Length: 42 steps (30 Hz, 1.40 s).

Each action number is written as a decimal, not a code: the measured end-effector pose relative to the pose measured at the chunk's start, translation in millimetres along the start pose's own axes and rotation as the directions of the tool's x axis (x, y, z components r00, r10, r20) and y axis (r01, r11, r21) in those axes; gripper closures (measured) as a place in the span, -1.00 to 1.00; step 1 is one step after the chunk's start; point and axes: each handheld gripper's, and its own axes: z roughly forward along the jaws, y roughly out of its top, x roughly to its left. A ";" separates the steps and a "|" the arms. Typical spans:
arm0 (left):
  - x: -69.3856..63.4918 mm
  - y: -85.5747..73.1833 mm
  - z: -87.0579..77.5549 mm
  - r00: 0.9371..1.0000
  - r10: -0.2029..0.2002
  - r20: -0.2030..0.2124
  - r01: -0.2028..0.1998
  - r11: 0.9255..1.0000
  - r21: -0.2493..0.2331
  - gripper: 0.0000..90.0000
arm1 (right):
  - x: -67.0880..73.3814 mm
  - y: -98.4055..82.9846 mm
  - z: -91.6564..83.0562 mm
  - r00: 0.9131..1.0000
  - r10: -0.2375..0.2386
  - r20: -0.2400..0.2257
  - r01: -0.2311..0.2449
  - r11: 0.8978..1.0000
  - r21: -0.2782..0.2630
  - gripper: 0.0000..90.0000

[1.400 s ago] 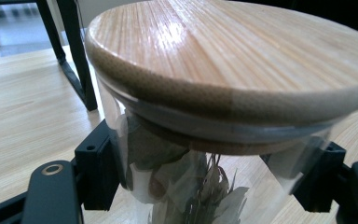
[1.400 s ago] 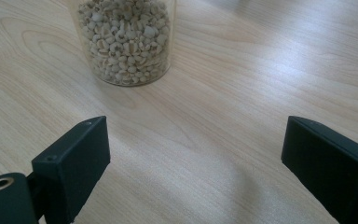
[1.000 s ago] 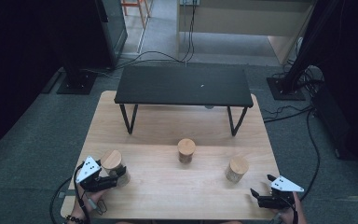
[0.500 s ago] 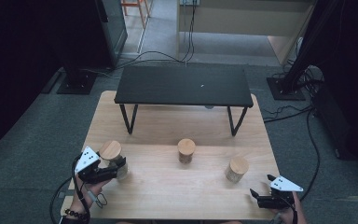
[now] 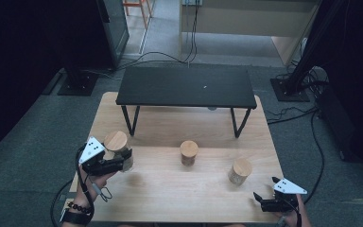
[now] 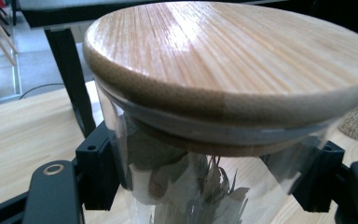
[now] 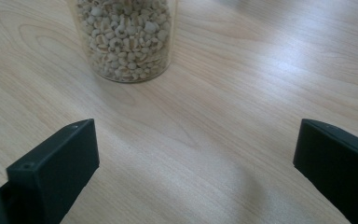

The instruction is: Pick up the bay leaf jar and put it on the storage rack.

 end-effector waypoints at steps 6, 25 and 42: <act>-3.3 15.0 5.0 1.000 0.000 0.000 0.000 1.000 -0.013 -0.45 | -0.3 0.8 0.4 1.000 -0.007 -0.005 0.007 1.000 0.005 -1.00; -1.6 78.3 21.6 1.000 0.005 -0.011 -0.005 1.000 -0.022 -0.44 | -1.7 0.5 0.3 1.000 -0.009 -0.014 0.009 1.000 0.004 -1.00; 6.8 132.5 46.5 1.000 0.006 -0.023 -0.007 0.999 -0.037 -0.44 | -2.4 0.3 0.1 1.000 -0.008 -0.018 0.008 1.000 0.002 -1.00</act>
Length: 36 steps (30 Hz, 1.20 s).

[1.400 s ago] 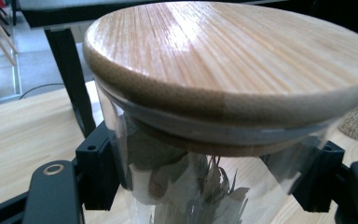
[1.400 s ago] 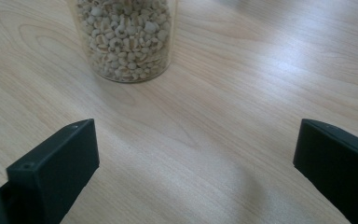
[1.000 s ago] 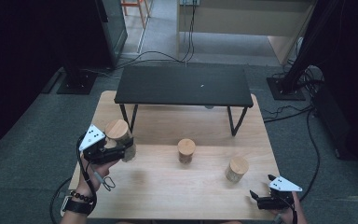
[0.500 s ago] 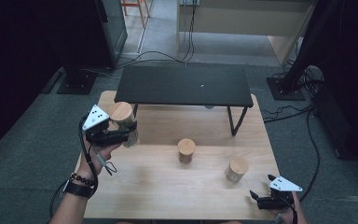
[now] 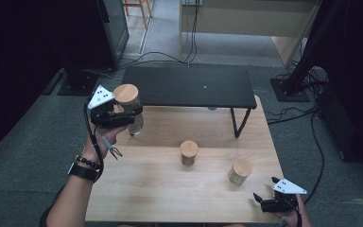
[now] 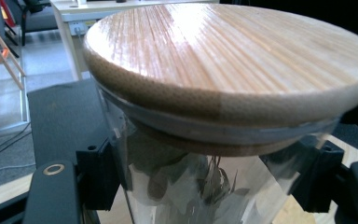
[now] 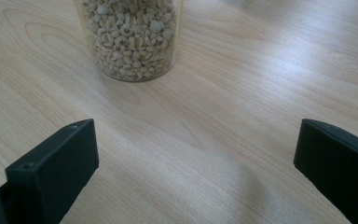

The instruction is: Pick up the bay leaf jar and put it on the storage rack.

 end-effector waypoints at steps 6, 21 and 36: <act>7.0 19.2 15.1 1.000 -0.014 -0.016 0.014 1.000 -0.018 -0.44 | -0.3 -0.1 0.2 1.000 -0.001 -0.002 0.001 1.000 -0.001 -1.00; 13.9 43.6 51.6 0.995 -0.020 -0.101 0.018 0.999 -0.027 -0.44 | -0.4 0.5 0.4 1.000 -0.005 -0.004 0.005 1.000 0.003 -1.00; 23.5 58.9 90.3 0.991 -0.020 -0.132 0.021 1.000 0.008 -0.44 | 0.3 0.4 0.3 1.000 -0.008 -0.002 0.008 1.000 0.002 -1.00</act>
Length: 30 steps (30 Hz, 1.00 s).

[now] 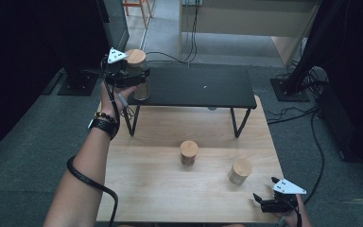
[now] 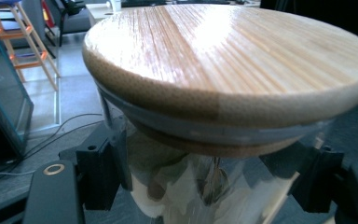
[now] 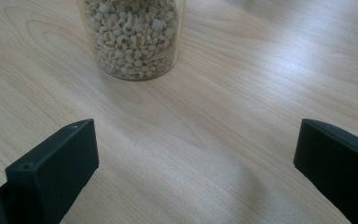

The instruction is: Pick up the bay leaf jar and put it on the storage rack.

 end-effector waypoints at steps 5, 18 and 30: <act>0.5 2.7 10.7 1.000 -0.011 -0.003 0.011 1.000 -0.002 -0.44 | 0.4 0.3 0.1 1.000 -0.002 0.001 0.002 1.000 0.001 -1.00; 4.2 3.4 27.7 0.998 0.002 -0.057 -0.001 1.000 0.019 -0.44 | 0.0 0.2 0.2 1.000 -0.004 -0.002 0.004 1.000 0.001 -1.00; 14.1 -2.2 30.3 0.998 -0.018 -0.053 0.019 1.000 0.025 -0.44 | -0.9 -0.3 -0.1 1.000 0.001 -0.003 -0.001 1.000 -0.002 -1.00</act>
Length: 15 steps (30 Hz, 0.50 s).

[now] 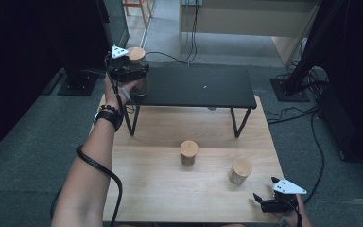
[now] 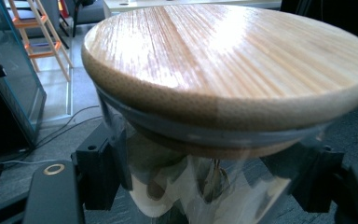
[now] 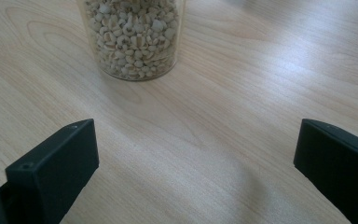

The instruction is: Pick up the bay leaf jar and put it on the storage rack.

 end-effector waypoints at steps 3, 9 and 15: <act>2.2 0.0 0.2 1.000 0.003 0.009 -0.003 1.000 0.002 -0.44 | 0.5 0.2 0.1 1.000 -0.001 0.001 0.001 1.000 0.001 -1.00; 4.5 6.4 0.4 1.000 0.020 0.020 -0.021 0.999 0.034 -0.46 | 0.4 0.1 0.0 1.000 0.001 0.002 -0.001 1.000 0.001 -1.00; 6.3 3.9 1.9 0.999 0.016 0.048 -0.019 0.998 0.053 -0.73 | 1.0 0.4 0.1 1.000 -0.001 0.004 0.001 1.000 0.003 -1.00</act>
